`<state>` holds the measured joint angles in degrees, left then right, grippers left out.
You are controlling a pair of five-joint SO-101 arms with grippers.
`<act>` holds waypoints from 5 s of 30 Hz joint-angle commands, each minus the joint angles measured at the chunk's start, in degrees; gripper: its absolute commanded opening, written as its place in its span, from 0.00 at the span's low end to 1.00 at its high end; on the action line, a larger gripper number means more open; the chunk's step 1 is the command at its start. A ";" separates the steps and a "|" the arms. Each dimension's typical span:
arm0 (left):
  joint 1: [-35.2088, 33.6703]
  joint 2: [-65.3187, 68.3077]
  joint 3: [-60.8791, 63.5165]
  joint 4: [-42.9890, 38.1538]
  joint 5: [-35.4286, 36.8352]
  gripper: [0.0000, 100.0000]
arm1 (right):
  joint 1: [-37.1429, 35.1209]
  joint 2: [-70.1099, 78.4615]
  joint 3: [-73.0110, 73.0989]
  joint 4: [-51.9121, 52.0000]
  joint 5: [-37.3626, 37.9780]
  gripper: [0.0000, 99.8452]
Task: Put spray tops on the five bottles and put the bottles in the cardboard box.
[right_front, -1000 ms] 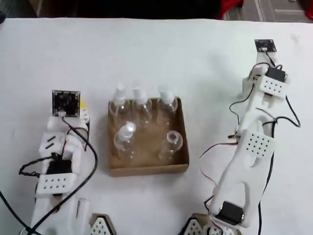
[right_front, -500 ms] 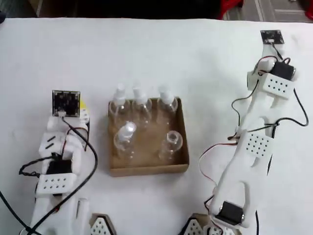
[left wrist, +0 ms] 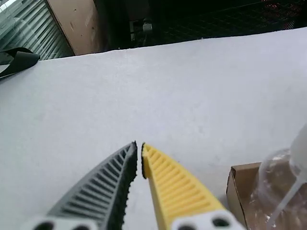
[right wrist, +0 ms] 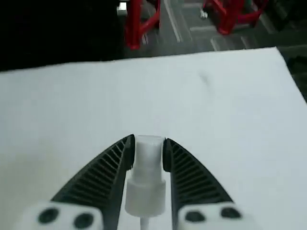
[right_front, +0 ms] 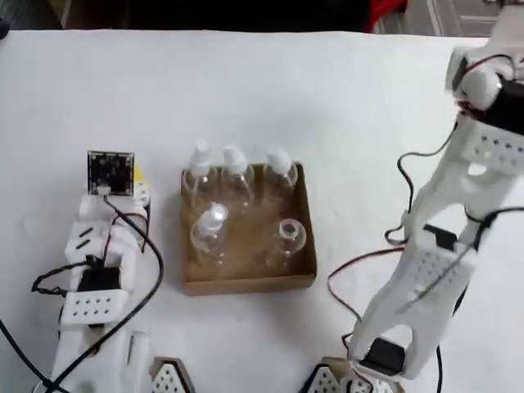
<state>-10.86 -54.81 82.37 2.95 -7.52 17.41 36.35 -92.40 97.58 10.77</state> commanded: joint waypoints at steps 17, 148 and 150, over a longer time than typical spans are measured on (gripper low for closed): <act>0.40 -0.31 -0.44 -1.58 -0.44 0.02 | -23.52 -55.52 38.86 1.27 -9.93 0.02; -1.80 -0.40 -0.44 -1.67 0.00 0.02 | -52.62 -102.20 145.14 -42.42 1.85 0.17; -1.80 -0.40 -0.44 -1.67 0.00 0.02 | -52.88 -92.70 140.57 -38.99 3.16 0.17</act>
<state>-12.79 -54.81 82.37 2.95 -7.52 -34.11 -74.86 58.99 52.57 11.65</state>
